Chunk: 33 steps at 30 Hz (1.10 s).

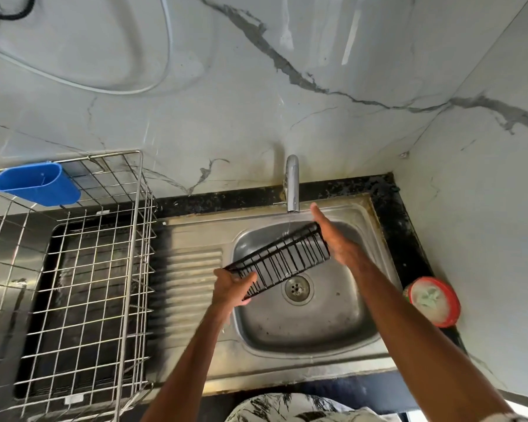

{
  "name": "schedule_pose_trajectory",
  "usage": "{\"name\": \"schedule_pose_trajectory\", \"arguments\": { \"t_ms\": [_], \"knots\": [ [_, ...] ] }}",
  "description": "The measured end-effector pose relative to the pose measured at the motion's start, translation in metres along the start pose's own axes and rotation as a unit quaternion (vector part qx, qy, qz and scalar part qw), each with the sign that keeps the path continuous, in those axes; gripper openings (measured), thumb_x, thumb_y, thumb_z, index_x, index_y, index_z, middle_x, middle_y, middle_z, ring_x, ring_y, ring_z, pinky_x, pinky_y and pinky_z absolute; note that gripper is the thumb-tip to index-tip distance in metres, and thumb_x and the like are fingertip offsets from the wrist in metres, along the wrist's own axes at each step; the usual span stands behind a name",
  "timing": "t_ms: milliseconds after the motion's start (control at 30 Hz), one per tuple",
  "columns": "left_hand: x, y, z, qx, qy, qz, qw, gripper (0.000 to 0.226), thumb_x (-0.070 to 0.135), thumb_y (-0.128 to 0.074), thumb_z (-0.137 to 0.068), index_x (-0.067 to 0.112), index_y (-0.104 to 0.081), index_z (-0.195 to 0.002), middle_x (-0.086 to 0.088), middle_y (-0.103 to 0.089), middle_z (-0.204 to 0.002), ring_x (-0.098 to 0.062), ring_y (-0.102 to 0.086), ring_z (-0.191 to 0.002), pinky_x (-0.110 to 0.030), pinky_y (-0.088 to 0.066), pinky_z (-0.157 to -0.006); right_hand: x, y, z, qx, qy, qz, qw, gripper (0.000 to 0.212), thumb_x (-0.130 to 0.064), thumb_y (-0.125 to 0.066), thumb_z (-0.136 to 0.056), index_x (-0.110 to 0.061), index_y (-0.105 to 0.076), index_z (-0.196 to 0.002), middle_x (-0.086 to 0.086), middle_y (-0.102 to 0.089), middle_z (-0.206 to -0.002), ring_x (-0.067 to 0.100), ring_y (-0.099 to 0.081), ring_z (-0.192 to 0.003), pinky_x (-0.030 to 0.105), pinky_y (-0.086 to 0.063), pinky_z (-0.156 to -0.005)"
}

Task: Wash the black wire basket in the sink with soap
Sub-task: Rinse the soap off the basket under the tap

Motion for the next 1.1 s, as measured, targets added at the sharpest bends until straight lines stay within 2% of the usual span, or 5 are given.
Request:
{"name": "schedule_pose_trajectory", "arguments": {
  "t_ms": [133, 433, 600, 900, 1100],
  "knots": [
    [0.033, 0.0, 0.026, 0.053, -0.175, -0.213, 0.96, 0.071, 0.039, -0.084, -0.075, 0.016, -0.034, -0.12, 0.006, -0.068, -0.104, -0.021, -0.07, -0.092, -0.037, -0.055, -0.083, 0.027, 0.005, -0.005, -0.049, -0.102, -0.149, 0.982, 0.108, -0.079, -0.082, -0.052, -0.019, -0.055, -0.138, 0.011, -0.061, -0.135, 0.035, -0.058, -0.124, 0.062, -0.042, -0.107],
    [0.067, -0.002, 0.041, 0.014, -0.311, -0.288, 0.905, 0.082, 0.02, -0.086, -0.076, 0.025, -0.033, -0.138, 0.008, -0.065, -0.101, -0.009, -0.066, -0.081, -0.008, -0.042, -0.058, 0.101, 0.033, -0.012, -0.125, -0.151, -0.044, 0.98, 0.063, -0.038, -0.087, -0.07, -0.016, -0.064, -0.125, 0.015, -0.074, -0.112, 0.035, -0.073, -0.099, 0.061, -0.049, -0.099],
    [0.087, -0.004, 0.034, -0.054, -0.299, -0.271, 0.913, 0.078, 0.013, -0.084, -0.079, 0.024, -0.034, -0.138, 0.005, -0.067, -0.111, -0.019, -0.073, -0.096, -0.028, -0.061, -0.073, 0.07, 0.041, 0.025, -0.229, -0.123, 0.167, 0.951, 0.032, -0.037, -0.071, -0.091, -0.018, -0.074, -0.116, 0.005, -0.074, -0.119, 0.033, -0.067, -0.116, 0.055, -0.051, -0.1],
    [0.079, -0.016, 0.014, -0.233, -0.132, -0.034, 0.963, 0.062, -0.001, -0.065, -0.094, 0.025, -0.043, -0.146, 0.004, -0.041, -0.146, -0.019, -0.057, -0.122, -0.046, -0.05, -0.103, 0.062, 0.042, 0.041, -0.235, -0.059, 0.061, 0.968, 0.024, -0.015, -0.051, -0.105, -0.003, -0.06, -0.124, 0.028, -0.071, -0.11, 0.048, -0.071, -0.097, 0.054, -0.061, -0.079],
    [0.059, -0.04, 0.012, -0.244, 0.028, 0.118, 0.962, 0.1, 0.065, -0.085, -0.063, 0.018, -0.051, -0.144, -0.026, -0.055, -0.138, -0.048, -0.061, -0.12, -0.057, -0.059, -0.092, 0.053, 0.048, 0.027, -0.086, -0.031, 0.136, 0.986, 0.014, -0.013, -0.054, -0.102, -0.014, -0.067, -0.1, 0.011, -0.069, -0.114, 0.024, -0.069, -0.096, 0.042, -0.052, -0.088]
  ]
}}
Point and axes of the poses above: each hand's wrist, its own z-axis away from the middle knuckle, its own y-axis out of the back of the hand, x = y × z, the point moved 4 cm from there along -z, towards the middle knuckle
